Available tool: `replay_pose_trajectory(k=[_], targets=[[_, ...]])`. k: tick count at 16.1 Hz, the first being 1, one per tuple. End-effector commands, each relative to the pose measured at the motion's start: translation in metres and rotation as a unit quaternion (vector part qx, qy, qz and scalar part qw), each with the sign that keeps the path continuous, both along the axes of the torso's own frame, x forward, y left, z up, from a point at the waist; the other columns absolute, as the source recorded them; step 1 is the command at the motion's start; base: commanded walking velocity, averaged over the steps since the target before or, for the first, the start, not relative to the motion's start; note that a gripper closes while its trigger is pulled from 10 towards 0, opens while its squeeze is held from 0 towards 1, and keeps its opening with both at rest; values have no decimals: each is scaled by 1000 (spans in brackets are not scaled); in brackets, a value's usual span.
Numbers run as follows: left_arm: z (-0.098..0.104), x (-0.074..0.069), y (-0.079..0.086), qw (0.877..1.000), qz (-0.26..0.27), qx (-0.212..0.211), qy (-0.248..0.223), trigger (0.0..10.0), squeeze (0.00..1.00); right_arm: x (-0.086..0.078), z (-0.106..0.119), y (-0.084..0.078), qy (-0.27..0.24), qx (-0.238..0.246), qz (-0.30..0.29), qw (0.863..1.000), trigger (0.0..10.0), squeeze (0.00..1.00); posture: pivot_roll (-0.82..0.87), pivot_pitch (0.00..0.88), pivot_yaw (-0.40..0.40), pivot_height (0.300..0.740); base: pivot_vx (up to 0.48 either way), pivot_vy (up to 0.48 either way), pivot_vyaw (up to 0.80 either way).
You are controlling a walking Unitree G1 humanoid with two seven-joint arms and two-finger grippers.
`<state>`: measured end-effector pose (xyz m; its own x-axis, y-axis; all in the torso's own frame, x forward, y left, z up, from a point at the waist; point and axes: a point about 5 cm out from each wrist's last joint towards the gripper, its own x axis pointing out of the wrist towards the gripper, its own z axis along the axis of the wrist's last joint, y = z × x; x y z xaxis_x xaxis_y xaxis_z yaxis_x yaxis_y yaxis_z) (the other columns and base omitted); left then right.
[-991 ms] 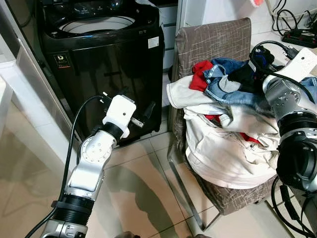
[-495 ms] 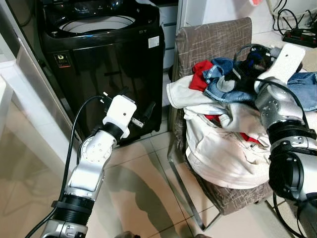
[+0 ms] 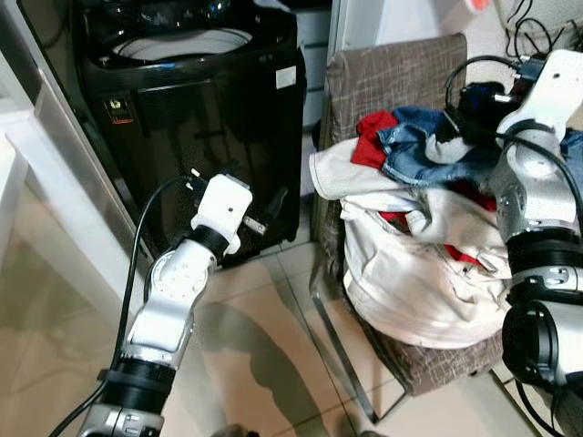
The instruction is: Clothes washing
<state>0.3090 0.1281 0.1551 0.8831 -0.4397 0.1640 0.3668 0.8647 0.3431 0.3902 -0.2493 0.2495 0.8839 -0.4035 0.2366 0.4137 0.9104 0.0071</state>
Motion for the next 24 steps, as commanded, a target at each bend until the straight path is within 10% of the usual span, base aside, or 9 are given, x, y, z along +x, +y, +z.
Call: replay_pose_trajectory(k=[1, 6, 7, 19, 21, 24], targets=[[4, 1, -1, 1000, -5, 0, -3, 10000, 0, -1, 1, -5, 0, 17, -6, 1000, 0, 0, -42, 0, 10, 740, 0, 0, 0], [3, 0, -1, 1000, -5, 0, -2, 10000, 0, -3, -6, -18, 29, 71, -29, 997, 0, 0, -44, 0, 10, 740, 0, 0, 0], [4, 0, -1, 1000, -4, 0, -3, 10000, 0, -3, -15, -20, 48, 103, -34, 993, 10000, 1000, -44, 0, 10, 740, 0, 0, 0], [5, 1, 0, 1000, -5, 0, -4, 10000, 0, 4, 11, -17, 22, 216, 15, 976, 10000, 1000, -36, 0, 8, 740, 0, 0, 0], [5, 0, 0, 1000, -6, 2, -4, 10000, 0, 7, 3, -25, 51, 265, -2, 963, 10000, 0, -32, 0, 10, 740, 0, 0, 0], [6, 1, 1, 1000, -4, 3, -5, 10000, 0, 5, -9, -37, 78, 289, -29, 954, 10000, 0, -28, 0, 10, 740, 0, 0, 0]])
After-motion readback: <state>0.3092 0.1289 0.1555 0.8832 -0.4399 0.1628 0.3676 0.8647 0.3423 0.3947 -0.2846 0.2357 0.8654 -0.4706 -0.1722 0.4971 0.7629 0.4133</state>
